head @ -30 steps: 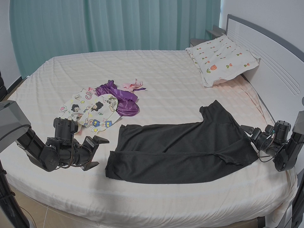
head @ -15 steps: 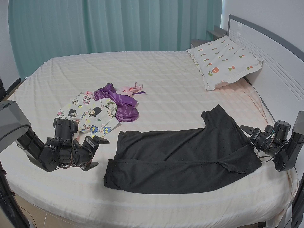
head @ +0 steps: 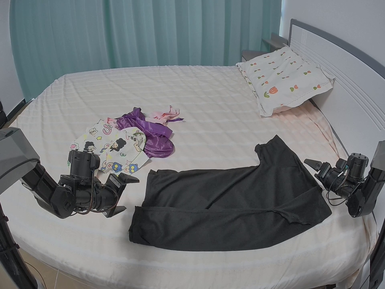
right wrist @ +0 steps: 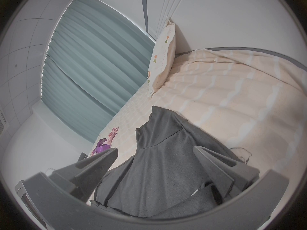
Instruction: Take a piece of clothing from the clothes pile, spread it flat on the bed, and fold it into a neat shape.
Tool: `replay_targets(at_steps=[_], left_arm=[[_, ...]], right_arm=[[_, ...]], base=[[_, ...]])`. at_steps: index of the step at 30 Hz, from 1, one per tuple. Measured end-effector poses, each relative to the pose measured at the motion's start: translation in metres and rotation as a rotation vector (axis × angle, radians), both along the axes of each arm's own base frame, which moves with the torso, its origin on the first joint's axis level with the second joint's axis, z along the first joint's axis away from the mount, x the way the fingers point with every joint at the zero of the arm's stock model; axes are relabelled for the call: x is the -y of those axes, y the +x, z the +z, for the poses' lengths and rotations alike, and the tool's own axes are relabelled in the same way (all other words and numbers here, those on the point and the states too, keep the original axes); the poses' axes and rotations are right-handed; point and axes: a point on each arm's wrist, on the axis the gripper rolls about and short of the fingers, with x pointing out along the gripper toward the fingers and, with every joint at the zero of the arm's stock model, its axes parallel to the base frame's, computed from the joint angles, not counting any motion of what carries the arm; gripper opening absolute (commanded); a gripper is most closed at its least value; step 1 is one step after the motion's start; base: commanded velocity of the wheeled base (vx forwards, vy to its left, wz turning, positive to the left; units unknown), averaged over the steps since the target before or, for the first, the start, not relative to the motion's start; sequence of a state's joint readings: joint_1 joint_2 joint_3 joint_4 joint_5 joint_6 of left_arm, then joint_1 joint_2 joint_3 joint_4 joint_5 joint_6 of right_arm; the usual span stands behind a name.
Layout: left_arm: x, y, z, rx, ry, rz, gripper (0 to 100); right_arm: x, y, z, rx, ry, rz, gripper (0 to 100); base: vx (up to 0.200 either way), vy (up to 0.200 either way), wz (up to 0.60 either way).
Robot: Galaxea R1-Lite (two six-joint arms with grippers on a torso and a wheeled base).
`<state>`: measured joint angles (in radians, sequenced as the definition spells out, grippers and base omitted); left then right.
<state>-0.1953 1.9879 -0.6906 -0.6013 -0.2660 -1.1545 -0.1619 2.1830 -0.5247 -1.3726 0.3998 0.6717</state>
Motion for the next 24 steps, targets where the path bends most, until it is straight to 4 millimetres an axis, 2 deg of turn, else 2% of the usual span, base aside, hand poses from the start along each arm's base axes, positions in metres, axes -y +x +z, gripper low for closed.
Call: replay_targets(at_steps=[2, 11, 15, 20, 24], left_arm=[[0.001, 0.0, 0.0, 0.0, 0.002, -0.001, 100], [0.003, -0.003, 0.0, 0.0, 0.009, -0.007, 100], [0.001, -0.001, 0.006, 0.024, 0.012, 0.002, 100], [-0.004, 0.007, 0.021, 0.109, 0.043, -0.004, 100], [-0.005, 0.017, 0.023, 0.161, 0.106, -0.044, 100]], right_arm=[[0.0, 0.0, 0.0, 0.0, 0.0, 0.002, 100], [0.0, 0.0, 0.0, -0.001, 0.0, 0.001, 100], [-0.002, 0.0, -0.001, -0.003, 0.0, 0.005, 100], [-0.004, -0.001, -0.002, -0.009, 0.001, 0.01, 100], [-0.005, -0.002, -0.002, -0.012, 0.002, 0.014, 100]], base=[[0.0, -0.2, 0.0], [0.0, 0.0, 0.0], [0.0, 0.0, 0.0], [0.0, 0.0, 0.0], [0.0, 0.0, 0.0]])
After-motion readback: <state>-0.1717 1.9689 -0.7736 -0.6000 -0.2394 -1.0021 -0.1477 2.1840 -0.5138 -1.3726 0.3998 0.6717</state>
